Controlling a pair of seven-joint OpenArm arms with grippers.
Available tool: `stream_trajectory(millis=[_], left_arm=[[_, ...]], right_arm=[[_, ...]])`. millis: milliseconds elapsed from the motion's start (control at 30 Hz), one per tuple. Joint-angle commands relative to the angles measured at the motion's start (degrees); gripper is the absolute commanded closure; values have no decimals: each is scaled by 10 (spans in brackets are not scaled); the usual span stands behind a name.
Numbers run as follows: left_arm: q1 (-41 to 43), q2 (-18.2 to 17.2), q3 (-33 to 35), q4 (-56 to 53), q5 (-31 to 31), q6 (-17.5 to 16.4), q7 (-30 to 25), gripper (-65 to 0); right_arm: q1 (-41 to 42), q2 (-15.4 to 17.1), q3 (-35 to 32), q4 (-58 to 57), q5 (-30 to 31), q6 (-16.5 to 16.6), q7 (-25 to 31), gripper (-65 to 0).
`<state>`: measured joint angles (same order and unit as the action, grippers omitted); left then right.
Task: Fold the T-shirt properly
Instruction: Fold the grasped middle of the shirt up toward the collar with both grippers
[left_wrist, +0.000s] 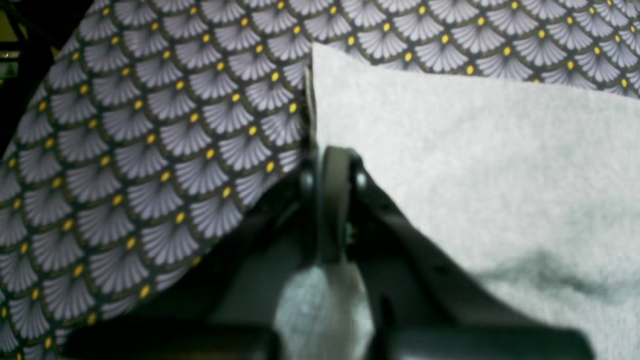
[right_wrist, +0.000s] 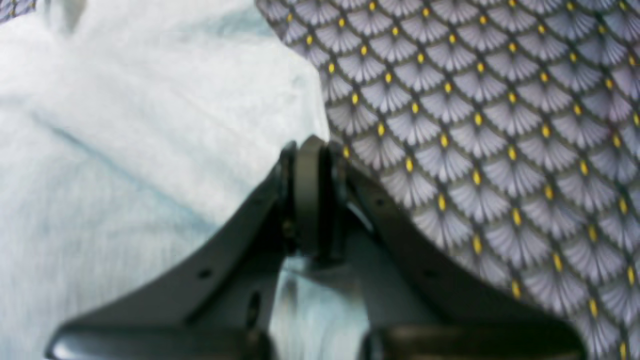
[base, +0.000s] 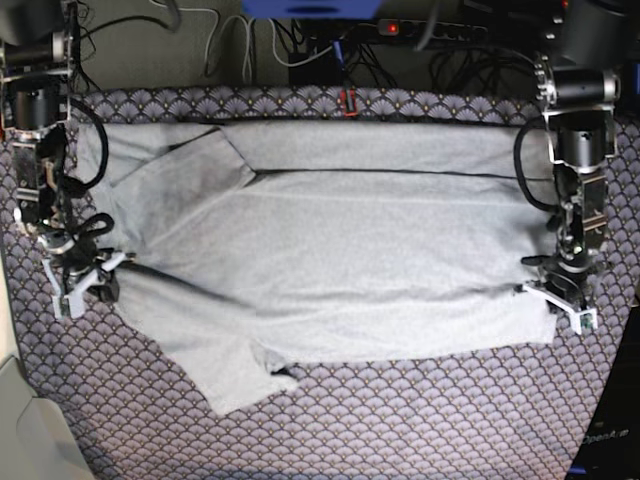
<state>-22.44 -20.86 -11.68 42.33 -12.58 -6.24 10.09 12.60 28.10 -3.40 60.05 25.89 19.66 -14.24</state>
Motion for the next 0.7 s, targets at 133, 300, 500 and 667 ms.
stream_trajectory(millis=[133, 300, 500, 667], left_arm=[[10, -11, -52, 18, 1, 1, -13, -5], [52, -12, -68, 54, 0, 0, -13, -5], [90, -11, -90, 143, 0, 0, 48, -5], [118, -8, -134, 203, 0, -1, 96, -5]], right_arm=[[-41, 19, 54, 96, 6, 2, -10, 0], [-98, 18, 91, 163, 6, 2, -22, 0], [-148, 17, 96, 197, 6, 2, -21, 0], [-183, 17, 116, 227, 6, 2, -19, 0]])
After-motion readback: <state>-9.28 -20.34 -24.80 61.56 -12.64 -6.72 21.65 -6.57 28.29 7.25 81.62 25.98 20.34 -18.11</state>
